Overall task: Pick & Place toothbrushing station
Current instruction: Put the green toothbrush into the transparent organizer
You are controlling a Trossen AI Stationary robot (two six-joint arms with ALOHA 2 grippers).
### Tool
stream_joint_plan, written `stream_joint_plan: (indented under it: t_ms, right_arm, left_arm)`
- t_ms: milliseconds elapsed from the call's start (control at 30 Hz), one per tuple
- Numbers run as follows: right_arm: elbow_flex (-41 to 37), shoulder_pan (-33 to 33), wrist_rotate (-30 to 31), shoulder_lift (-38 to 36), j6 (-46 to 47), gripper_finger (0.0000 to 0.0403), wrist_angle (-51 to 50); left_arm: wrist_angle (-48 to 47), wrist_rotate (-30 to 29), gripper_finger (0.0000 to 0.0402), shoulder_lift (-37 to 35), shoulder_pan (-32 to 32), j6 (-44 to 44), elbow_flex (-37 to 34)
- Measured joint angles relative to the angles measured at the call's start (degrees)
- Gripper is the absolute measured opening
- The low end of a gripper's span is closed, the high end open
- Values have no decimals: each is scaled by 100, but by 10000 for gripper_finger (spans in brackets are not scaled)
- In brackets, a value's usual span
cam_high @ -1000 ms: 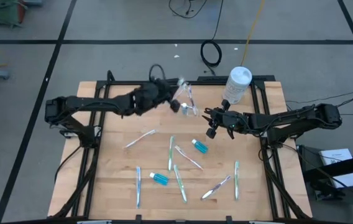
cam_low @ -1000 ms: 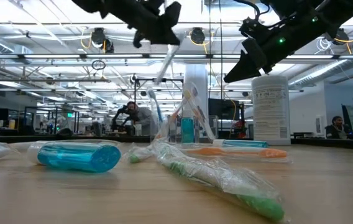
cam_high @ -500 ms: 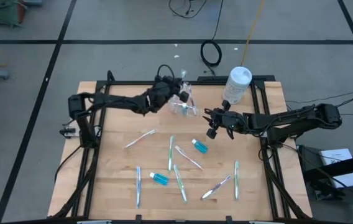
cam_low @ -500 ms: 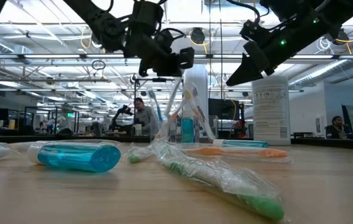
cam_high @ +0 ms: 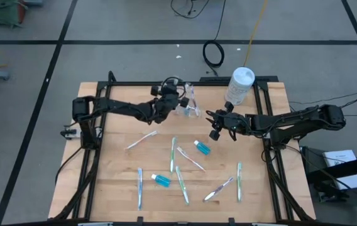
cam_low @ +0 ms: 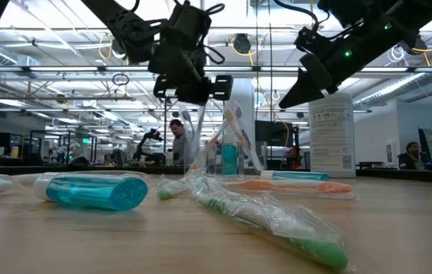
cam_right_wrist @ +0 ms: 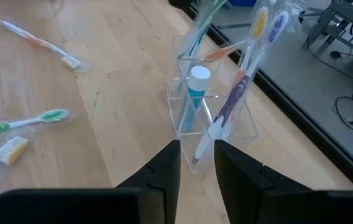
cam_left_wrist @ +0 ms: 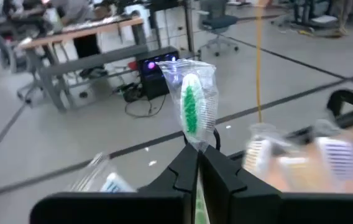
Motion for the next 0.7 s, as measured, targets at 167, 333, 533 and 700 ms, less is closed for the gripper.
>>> stream_joint_plan:
  t_ms: [167, 333, 533, 700]
  right_arm:
    - [0, 0, 0, 1, 2, 89, 13]
    - [-2, 9, 0, 0, 2, 89, 13]
    - [0, 9, 0, 0, -2, 89, 16]
    - [0, 9, 1, 0, -76, 89, 138]
  left_arm:
    - [487, 513, 4, 0, 164, -699, -386]
    - [1834, 1016, 19, 0, 243, -658, -1047]
    - [2639, 1065, 25, -4, 94, -419, -1640]
    - [2476, 1064, 26, -4, -8, -119, -1789]
